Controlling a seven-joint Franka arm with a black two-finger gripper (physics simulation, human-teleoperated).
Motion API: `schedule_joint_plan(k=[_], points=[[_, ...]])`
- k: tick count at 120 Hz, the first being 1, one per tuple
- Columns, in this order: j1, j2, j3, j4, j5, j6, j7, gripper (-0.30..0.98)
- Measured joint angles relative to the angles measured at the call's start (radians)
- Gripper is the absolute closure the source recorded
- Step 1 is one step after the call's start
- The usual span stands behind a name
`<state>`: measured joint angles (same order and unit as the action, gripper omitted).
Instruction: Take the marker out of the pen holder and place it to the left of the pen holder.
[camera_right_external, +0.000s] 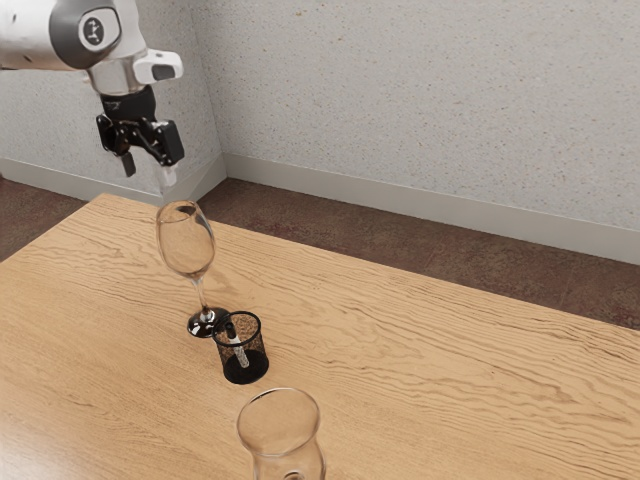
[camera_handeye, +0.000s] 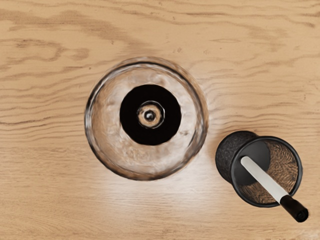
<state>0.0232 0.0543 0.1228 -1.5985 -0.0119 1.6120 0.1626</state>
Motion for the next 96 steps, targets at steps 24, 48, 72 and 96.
schedule_joint_plan(k=[24,48,72,96], points=[[-0.040,0.002,0.004,-0.175,-0.002,0.063,0.031,0.02],[-0.045,0.027,0.004,-0.473,-0.045,0.243,0.046,0.02],[-0.095,0.055,-0.005,-0.466,-0.086,0.355,0.001,0.02],[-0.183,0.175,-0.018,-0.367,-0.045,0.433,-0.055,0.02]])
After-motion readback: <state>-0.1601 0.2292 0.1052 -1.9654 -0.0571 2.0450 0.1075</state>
